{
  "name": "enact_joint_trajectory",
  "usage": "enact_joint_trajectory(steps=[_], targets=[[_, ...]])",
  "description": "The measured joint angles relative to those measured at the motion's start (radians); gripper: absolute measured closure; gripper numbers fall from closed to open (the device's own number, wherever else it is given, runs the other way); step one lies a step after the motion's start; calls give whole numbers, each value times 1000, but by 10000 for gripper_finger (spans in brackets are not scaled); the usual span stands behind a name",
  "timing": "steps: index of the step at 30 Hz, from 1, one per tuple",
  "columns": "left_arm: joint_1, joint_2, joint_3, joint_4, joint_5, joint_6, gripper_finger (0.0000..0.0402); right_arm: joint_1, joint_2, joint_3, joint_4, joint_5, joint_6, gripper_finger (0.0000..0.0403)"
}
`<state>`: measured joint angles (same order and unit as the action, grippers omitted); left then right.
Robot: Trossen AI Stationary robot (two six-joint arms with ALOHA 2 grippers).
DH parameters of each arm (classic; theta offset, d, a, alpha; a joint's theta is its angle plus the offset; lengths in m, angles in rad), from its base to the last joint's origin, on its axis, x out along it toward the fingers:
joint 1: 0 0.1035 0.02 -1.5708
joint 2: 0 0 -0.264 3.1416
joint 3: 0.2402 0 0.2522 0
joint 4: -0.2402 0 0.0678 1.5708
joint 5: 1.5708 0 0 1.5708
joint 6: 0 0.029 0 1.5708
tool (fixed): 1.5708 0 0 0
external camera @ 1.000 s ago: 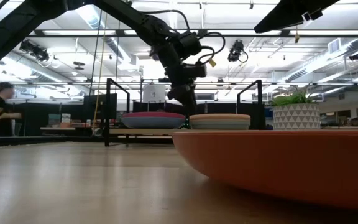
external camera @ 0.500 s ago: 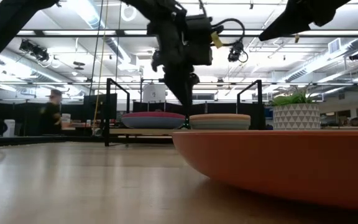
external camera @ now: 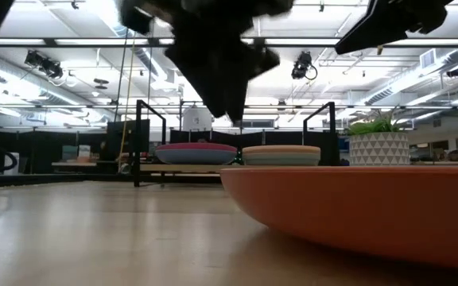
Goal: Place and stack plates onto a shelf
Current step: Stack the orange plate on top of the pink plate on the shelf
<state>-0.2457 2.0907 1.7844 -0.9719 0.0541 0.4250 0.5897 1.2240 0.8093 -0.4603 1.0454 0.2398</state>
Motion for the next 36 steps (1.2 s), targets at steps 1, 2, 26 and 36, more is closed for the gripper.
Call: enact_joint_trajectory(steps=[1, 2, 26, 36], targets=[[-26, 3, 0, 6, -24, 2, 281, 5, 0, 0, 0, 0, 0, 241], [-48, 7, 0, 12, -43, 9, 281, 9, 0, 0, 0, 0, 0, 241], [-267, 166, 0, 223, -310, 242, 292, 23, 0, 0, 25, -10, 22, 241], [-262, 168, 0, 231, -275, 241, 387, 24, 0, 0, 27, -27, 34, 241]])
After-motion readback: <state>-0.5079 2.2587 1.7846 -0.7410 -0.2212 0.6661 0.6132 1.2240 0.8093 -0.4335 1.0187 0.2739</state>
